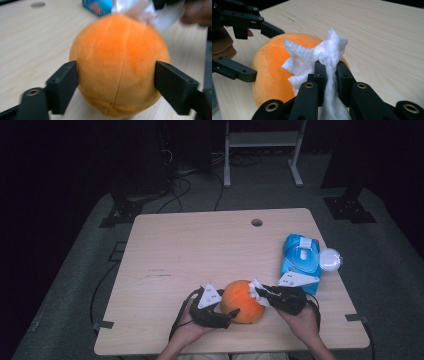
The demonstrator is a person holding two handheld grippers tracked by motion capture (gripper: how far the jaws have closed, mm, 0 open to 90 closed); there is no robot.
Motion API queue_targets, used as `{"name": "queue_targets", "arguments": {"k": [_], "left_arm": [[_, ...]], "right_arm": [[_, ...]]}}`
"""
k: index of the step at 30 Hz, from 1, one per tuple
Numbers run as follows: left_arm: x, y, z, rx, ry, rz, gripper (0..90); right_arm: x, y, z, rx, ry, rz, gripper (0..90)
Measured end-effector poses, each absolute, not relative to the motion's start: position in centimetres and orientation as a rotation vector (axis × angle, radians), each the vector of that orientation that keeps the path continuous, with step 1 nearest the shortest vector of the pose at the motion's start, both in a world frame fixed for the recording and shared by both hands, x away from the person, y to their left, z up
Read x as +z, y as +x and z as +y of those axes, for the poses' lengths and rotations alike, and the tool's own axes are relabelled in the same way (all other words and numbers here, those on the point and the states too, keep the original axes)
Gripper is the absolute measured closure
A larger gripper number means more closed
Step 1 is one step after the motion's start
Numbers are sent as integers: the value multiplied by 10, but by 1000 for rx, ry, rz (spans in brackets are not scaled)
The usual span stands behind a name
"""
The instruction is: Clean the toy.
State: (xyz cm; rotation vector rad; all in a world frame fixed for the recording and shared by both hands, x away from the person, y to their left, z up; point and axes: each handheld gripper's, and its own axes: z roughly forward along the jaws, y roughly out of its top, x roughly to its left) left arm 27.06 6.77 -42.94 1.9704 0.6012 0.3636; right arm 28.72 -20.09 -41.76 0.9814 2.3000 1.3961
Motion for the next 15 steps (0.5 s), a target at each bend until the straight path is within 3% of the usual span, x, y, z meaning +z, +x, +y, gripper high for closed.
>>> {"name": "queue_targets", "arguments": {"k": [5,9,15], "left_arm": [[-433,270,64,398,2035,572,215],[-435,275,72,368,2036,606,244],[-429,273,64,363,1992,562,165]], "right_arm": [[-416,277,-176,1422,865,2357,803],[-423,288,-190,1422,968,2343,802],[-422,284,-189,1448,971,2331,802]]}}
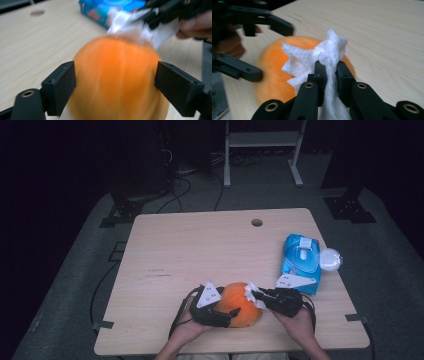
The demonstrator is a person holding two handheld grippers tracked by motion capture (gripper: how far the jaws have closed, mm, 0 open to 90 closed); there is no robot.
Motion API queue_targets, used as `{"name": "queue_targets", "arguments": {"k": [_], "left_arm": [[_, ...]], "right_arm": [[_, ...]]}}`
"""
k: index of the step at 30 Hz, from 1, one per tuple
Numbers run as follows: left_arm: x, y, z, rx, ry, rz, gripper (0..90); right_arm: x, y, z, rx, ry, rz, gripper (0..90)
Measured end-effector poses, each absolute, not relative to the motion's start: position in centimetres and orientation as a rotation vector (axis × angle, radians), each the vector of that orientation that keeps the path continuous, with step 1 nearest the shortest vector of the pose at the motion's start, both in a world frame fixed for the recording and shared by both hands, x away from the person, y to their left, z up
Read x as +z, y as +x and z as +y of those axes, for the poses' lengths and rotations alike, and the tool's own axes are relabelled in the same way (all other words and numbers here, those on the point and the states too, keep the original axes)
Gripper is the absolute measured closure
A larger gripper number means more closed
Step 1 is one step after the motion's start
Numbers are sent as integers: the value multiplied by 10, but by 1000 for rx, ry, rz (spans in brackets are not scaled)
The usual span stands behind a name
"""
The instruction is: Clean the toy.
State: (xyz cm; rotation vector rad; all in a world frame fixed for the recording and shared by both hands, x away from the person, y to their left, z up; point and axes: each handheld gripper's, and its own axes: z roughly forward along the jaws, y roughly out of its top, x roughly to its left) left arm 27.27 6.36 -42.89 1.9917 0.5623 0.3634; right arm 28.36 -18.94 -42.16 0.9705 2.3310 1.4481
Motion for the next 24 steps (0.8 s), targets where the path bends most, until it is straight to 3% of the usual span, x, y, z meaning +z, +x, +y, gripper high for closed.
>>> {"name": "queue_targets", "arguments": {"k": [7,11,14,24], "left_arm": [[-436,279,74,347,2044,582,245],[-436,284,81,283,2024,615,242],[-427,285,83,249,1961,644,172],[-438,287,89,263,2003,645,250]], "right_arm": [[-427,287,-190,1455,965,2341,799],[-435,292,-197,1396,1027,2338,800],[-429,286,-186,1386,962,2331,800],[-433,284,-191,1423,1014,2353,801]]}}
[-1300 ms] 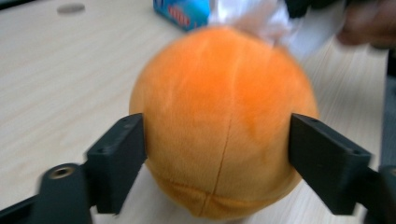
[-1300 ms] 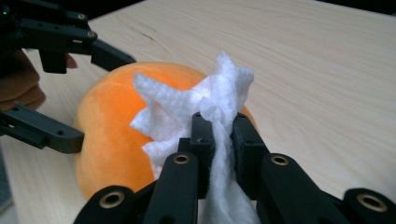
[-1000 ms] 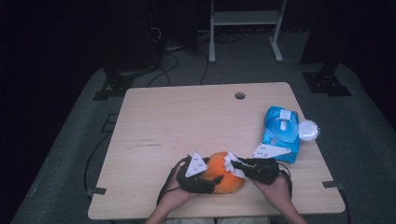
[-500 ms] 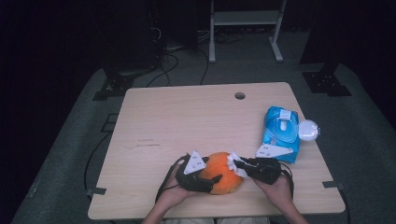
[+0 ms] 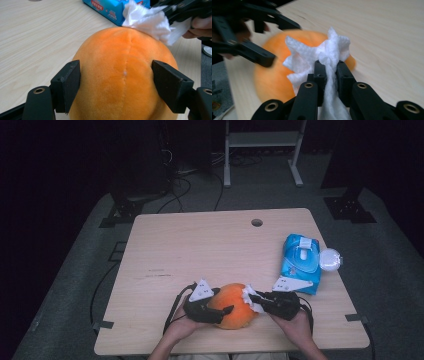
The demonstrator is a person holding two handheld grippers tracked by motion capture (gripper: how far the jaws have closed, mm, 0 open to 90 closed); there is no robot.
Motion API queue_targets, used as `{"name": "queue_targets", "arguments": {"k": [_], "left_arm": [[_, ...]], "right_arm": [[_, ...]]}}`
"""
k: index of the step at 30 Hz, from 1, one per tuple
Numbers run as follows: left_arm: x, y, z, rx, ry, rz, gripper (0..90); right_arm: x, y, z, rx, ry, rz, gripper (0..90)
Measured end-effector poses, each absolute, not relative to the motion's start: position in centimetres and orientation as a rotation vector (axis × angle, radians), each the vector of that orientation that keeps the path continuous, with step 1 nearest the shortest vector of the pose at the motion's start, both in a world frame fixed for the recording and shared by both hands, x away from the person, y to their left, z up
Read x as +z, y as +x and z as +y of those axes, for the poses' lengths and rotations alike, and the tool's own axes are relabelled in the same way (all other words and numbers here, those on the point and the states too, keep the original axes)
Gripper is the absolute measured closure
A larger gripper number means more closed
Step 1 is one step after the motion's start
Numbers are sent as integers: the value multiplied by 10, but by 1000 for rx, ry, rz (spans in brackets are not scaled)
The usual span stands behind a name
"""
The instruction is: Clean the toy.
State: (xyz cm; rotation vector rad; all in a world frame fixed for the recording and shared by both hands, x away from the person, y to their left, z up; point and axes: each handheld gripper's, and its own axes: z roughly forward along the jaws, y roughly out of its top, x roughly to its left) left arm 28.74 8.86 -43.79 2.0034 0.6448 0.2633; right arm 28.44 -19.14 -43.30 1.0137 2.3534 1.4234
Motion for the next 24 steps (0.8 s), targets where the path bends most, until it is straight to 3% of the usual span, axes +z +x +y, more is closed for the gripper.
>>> {"name": "queue_targets", "arguments": {"k": [8,13,24], "left_arm": [[-441,294,95,238,1974,686,249],[-440,294,95,223,1968,695,248],[-440,284,79,262,2025,598,264]], "right_arm": [[-420,271,-183,1504,908,2357,802],[-433,280,-192,1428,986,2365,803],[-428,283,-182,1505,964,2355,796]]}}
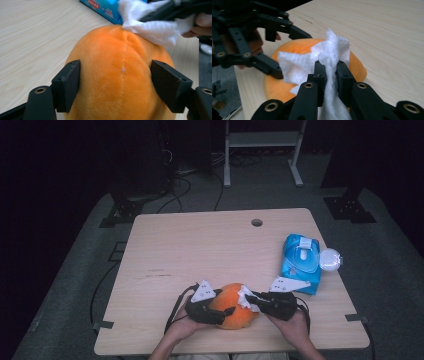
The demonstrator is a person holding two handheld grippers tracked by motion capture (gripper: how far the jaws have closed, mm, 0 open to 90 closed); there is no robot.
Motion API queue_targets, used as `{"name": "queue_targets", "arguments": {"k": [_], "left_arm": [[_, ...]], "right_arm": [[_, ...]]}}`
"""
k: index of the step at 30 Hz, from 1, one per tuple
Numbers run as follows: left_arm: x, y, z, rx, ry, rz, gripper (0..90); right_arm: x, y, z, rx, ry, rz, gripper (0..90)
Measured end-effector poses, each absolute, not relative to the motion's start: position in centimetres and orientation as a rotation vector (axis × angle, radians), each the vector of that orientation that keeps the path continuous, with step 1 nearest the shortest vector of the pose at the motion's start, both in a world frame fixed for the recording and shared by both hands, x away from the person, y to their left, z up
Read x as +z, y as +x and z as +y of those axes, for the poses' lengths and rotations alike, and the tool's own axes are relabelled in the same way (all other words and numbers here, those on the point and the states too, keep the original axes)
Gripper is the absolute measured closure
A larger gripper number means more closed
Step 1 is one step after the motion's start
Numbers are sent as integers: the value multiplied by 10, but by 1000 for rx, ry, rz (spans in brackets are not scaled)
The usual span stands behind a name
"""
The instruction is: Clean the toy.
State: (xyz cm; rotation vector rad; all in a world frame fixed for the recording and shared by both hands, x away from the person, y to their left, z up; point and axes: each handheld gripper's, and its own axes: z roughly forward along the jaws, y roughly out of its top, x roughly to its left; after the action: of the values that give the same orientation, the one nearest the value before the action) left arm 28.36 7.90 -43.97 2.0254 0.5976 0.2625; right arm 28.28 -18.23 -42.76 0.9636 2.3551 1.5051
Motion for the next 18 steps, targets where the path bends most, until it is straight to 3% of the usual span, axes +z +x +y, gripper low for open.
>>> {"name": "queue_targets", "arguments": {"k": [12,16,18], "left_arm": [[-437,273,67,314,2082,487,263],[-438,270,62,319,2096,457,263],[-439,271,63,312,2090,458,262]], "right_arm": [[-419,271,-171,1450,832,2360,631],[-421,269,-161,1400,806,2352,629],[-423,269,-159,1389,806,2350,687]]}}
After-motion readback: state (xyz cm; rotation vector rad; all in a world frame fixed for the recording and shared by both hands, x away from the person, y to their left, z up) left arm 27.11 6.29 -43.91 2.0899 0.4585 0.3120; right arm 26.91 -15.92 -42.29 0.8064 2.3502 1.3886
